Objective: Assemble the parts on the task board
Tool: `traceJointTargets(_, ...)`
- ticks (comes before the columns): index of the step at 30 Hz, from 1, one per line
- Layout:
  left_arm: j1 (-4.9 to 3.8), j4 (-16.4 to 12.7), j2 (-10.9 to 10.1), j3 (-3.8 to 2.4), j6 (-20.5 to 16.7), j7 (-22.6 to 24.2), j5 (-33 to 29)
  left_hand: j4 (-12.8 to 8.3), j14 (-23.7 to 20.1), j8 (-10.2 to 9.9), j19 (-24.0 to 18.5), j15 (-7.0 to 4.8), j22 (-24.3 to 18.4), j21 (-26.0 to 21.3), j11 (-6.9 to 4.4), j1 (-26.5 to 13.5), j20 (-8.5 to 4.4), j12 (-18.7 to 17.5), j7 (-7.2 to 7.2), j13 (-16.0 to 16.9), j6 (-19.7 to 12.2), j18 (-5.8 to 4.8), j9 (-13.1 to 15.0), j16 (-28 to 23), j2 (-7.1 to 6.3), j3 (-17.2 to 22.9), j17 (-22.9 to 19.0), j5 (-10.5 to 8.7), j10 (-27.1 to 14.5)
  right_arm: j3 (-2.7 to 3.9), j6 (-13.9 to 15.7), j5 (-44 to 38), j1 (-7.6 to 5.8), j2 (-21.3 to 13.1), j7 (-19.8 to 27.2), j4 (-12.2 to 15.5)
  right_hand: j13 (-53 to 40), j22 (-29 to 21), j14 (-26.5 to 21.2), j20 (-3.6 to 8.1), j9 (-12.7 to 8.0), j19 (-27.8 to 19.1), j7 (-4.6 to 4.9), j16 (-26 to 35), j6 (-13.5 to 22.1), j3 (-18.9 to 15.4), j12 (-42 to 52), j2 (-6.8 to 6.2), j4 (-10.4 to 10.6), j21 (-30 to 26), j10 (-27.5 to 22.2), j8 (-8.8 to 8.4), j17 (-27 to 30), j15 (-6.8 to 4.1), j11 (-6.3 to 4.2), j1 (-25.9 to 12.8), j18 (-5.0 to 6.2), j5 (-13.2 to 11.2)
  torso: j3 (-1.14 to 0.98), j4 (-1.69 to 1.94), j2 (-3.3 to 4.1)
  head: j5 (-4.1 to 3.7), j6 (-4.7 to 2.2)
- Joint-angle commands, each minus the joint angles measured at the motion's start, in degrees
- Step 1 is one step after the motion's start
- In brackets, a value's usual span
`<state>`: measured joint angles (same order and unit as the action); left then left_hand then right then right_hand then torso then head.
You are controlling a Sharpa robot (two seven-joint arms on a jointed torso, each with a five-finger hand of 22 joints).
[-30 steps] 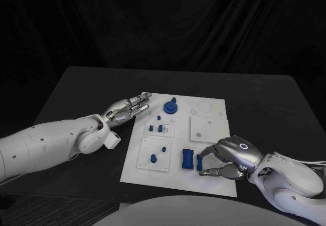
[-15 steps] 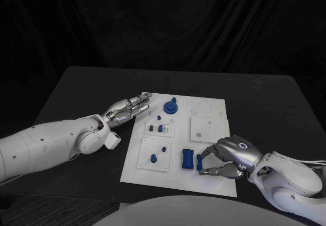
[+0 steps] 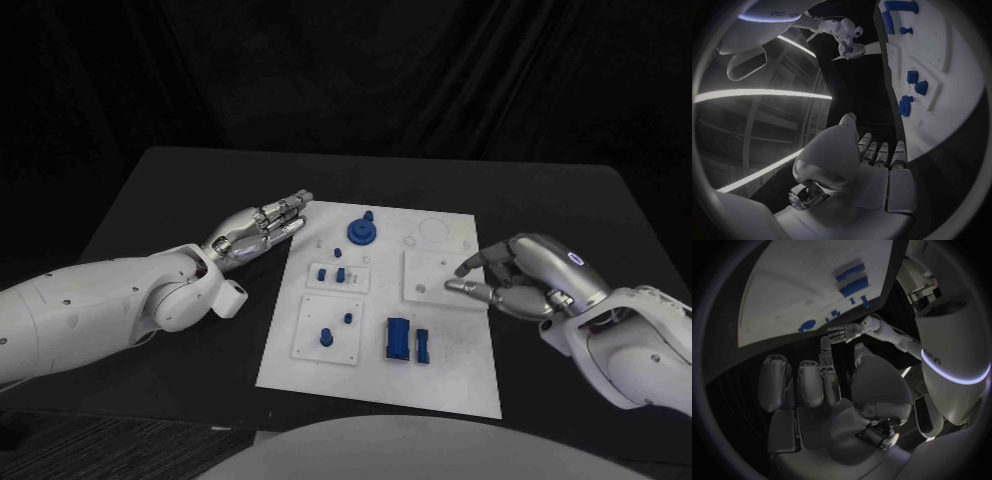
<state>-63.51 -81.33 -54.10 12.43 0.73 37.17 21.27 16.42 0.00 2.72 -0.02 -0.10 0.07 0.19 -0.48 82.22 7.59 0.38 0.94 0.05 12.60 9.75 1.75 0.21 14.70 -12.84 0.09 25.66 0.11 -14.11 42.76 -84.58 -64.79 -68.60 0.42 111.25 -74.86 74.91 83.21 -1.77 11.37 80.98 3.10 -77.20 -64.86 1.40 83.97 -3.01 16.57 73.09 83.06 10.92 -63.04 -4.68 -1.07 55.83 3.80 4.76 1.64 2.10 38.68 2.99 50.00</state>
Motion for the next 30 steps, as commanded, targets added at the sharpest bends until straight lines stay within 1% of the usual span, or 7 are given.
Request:
traceJointTargets(1,-0.66,-0.7,0.0,-0.11,-5.8,4.7,-0.1,0.4,0.0,-0.3,0.0,-3.26,-0.1,-0.2,-2.11,-2.0,-2.66,-0.4,-1.54,-0.1,-0.5,0.58,-0.1,-0.2,-0.38,-1.3,-0.1,-2.27,-0.1,-0.08,10.0,22.9,-1.43,0.4,13.0,-2.3,8.9,-0.6,-7.5,-1.45,0.2,-10.4,1.49,14.6,1.7,-0.8,-13.0,1.61,0.2,-21.4,-10.1,-1.43,19.7,1.7,1.61,0.2,4.13,0.5,-0.15,-0.59,-0.73,-0.08,0.0)
traceJointTargets(8,-1.0,-1.0,0.5,-0.11,-8.3,7.1,-0.1,0.3,0.0,-1.4,0.0,-5.47,-0.1,-0.2,-4.47,-6.4,-6.16,-0.4,-3.93,-0.1,-2.8,0.62,-0.4,-0.2,-1.19,-4.3,-0.1,-10.45,-0.1,-0.1,2.8,44.9,-2.17,2.2,24.5,-8.2,49.4,-31.8,-41.1,-12.37,-4.5,-35.2,3.68,55.9,16.9,-10.2,-57.5,4.94,0.2,-67.9,-51.4,-6.73,49.1,15.74,14.62,2.9,3.69,3.1,-0.24,-0.88,-0.76,-0.31,0.0)
traceJointTargets(14,-1.04,-0.6,1.5,-0.1,-8.4,7.7,-0.1,0.3,0.0,-1.8,0.0,-5.78,-0.1,-0.2,-5.46,-8.9,-7.08,-0.4,-8.41,-0.1,-6.0,0.47,-0.8,-0.2,-2.01,-5.6,-0.1,-15.54,-0.1,-0.11,-5.7,53.2,-0.77,2.9,28.6,-10.8,65.3,-64.9,-71.0,-14.71,-9.2,-73.4,-3.85,71.9,43.5,-11.2,-68.7,4.93,0.4,-71.8,-74.6,-8.71,60.9,14.77,11.65,0.5,-0.21,0.1,-0.23,-0.8,-0.83,-0.47,0.0)
traceJointTargets(22,-1.02,-0.2,2.1,-0.1,-7.7,7.4,-0.1,0.2,0.0,-1.7,0.0,-3.8,-0.1,-0.2,-7.46,-8.4,-5.86,-0.4,-8.54,-0.1,-6.3,-0.02,-0.7,-0.2,-1.65,-5.1,-0.1,-14.39,-0.1,-0.12,-10.9,55.7,0.31,3.7,29.6,-12.5,69.5,-72.8,-79.1,-15.12,-9.4,-79.9,-5.9,75.6,47.3,-10.3,-68.5,4.83,0.3,-72.7,-78.9,-8.98,62.1,14.7,10.41,1.1,-0.11,0.6,-0.25,-0.81,-0.93,-0.49,0.0)
traceJointTargets(23,-0.87,-0.2,1.9,-0.06,-7.4,1.4,0.0,-4.8,0.0,-2.7,0.0,0.1,-0.1,-0.2,-4.84,-30.7,-7.59,-0.4,-6.4,-0.1,-8.3,-2.92,-1.7,-0.2,-5.8,0.1,-0.1,-18.0,-0.1,-0.15,-6.0,51.5,0.09,3.6,26.7,-12.3,74.9,-74.9,-83.2,-10.07,-11.4,-81.0,-3.1,77.2,52.3,-7.8,-73.4,3.01,-4.7,-73.1,-83.1,-10.92,63.0,11.77,7.6,-16.2,-3.8,-4.8,-0.26,-0.86,-0.88,-0.41,-0.01)
traceJointTargets(26,-0.79,-0.3,2.1,-0.29,-8.1,1.2,-0.4,-5.8,0.0,-2.7,0.0,0.1,-0.1,-0.2,-4.81,-35.0,-7.59,-0.4,-6.01,-0.1,-12.6,-2.92,-1.7,-0.2,-6.31,1.2,-0.1,-18.42,-0.1,0.16,-5.8,52.2,0.19,4.1,26.7,-12.5,74.9,-74.9,-83.2,-4.81,-11.4,-81.0,-3.1,77.2,58.0,-1.4,-78.1,3.01,-10.0,-73.1,-83.1,-10.92,63.0,4.68,1.07,-33.9,-3.8,-4.8,-0.29,-0.89,-1.03,-0.47,-0.37)
traceJointTargets(30,-0.46,-1.0,2.6,-1.27,-11.1,0.5,-2.1,-7.6,0.0,-2.7,0.0,0.1,-0.1,-0.2,-3.95,-42.5,-7.59,-0.4,-5.08,-0.1,-12.6,-3.92,-1.7,-0.2,-7.66,3.0,-0.1,-19.61,-0.1,1.43,-5.1,55.2,0.59,5.9,27.0,-13.3,74.9,-74.9,-83.2,1.77,-11.4,-81.0,-3.1,77.2,64.9,-1.4,-84.0,3.01,-16.6,-73.1,-83.1,-10.92,63.0,4.68,1.07,-46.0,-3.8,-4.8,-0.42,-1.0,-1.65,-0.72,-1.84)
